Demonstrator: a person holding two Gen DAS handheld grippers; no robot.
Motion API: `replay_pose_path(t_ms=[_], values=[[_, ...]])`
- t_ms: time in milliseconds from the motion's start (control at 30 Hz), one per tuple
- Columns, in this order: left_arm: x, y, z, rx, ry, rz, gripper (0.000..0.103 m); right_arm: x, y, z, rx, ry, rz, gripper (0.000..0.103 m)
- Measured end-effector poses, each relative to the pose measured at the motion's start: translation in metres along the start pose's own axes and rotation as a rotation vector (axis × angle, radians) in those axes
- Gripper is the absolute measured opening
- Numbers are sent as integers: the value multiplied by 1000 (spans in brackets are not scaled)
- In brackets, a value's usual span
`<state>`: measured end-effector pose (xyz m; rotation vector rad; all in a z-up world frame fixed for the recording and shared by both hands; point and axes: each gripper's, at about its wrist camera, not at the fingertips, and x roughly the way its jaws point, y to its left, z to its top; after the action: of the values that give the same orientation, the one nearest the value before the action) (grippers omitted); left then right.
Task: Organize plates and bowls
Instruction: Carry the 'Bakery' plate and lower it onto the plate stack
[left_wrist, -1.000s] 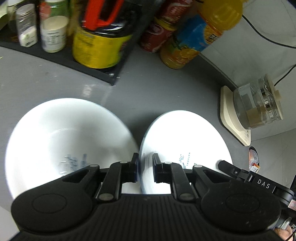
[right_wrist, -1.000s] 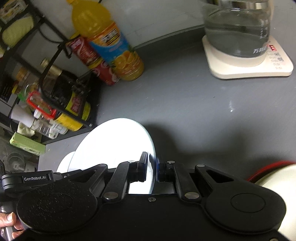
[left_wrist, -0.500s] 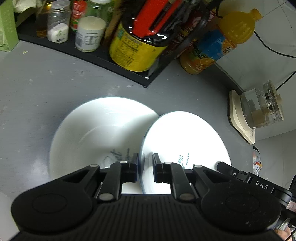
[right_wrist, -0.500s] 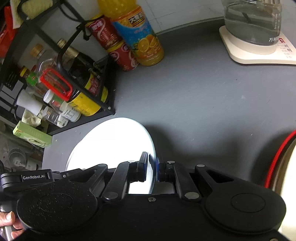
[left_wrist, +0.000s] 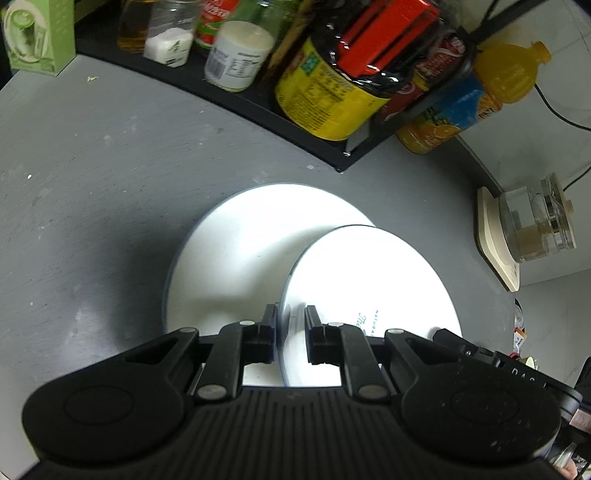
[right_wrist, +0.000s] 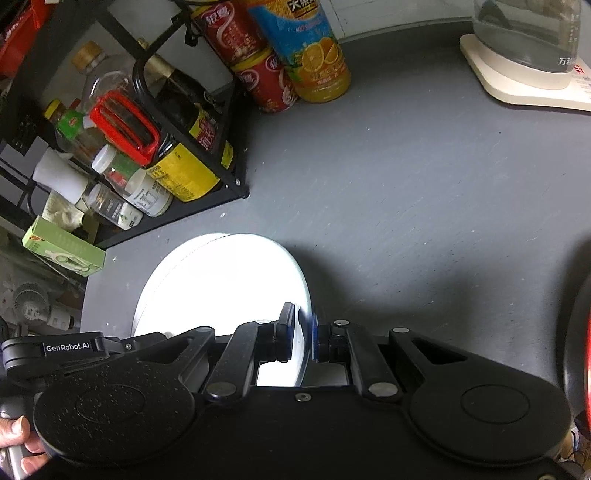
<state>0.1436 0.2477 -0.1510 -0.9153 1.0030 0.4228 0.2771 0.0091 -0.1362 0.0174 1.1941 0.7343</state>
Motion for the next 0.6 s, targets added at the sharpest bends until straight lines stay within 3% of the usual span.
replay_pose_path(t_ms=[600], values=[[21,21,2,-12,44,59,15,17,12,-4,-39,33,-40,9]])
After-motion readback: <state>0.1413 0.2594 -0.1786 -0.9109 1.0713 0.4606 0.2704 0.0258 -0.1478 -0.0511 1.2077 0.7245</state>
